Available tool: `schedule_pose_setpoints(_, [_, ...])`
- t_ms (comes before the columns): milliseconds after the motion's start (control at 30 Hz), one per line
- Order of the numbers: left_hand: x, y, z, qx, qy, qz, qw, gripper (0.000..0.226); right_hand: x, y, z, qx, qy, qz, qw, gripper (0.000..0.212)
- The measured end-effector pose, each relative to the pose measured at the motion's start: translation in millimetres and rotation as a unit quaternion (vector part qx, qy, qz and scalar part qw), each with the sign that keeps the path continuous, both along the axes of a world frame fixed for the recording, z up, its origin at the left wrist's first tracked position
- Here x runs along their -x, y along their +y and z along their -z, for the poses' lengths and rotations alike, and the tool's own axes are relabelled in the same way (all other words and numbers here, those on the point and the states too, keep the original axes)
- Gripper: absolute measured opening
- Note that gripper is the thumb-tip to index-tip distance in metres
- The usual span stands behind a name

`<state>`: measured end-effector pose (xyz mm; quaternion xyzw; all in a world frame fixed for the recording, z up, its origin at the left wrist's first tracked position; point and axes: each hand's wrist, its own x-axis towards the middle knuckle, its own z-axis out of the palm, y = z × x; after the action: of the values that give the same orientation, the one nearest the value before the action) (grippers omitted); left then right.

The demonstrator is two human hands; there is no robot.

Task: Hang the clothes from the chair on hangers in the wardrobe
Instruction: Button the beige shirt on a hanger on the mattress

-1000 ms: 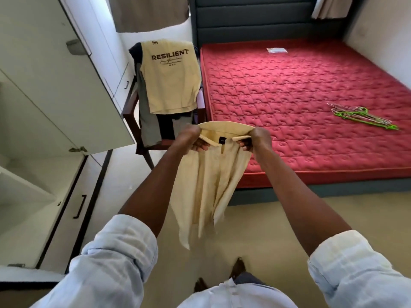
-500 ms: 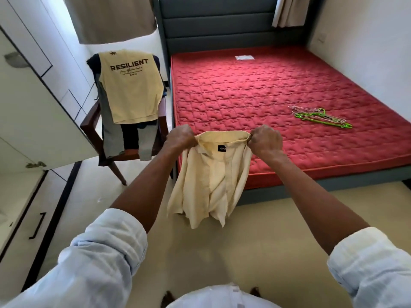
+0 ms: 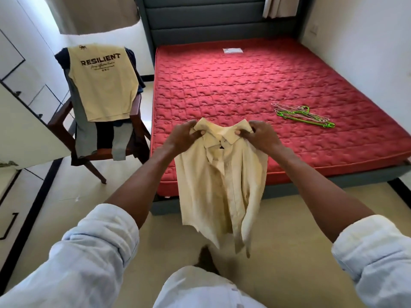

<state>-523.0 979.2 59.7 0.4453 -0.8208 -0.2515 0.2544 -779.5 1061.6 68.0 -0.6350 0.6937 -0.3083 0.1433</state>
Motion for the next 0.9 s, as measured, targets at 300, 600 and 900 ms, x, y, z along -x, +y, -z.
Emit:
schedule_pose_setpoints(300, [107,-58,45,0.022,-0.028,-0.052,0.998,0.044,104,-55,28,-0.170,0.145,0.014,0.975,0.030])
schedule_pose_setpoints(600, [170,-117,67,-0.179,-0.087,0.025,0.980,0.044,186,-90,53,-0.132,-0.095,0.132,0.978,0.009])
schedule_pose_setpoints(900, [217,-95,73,-0.125,-0.088,-0.095,0.984,0.030,251,-101,63,-0.197,-0.063,0.112,0.972,0.008])
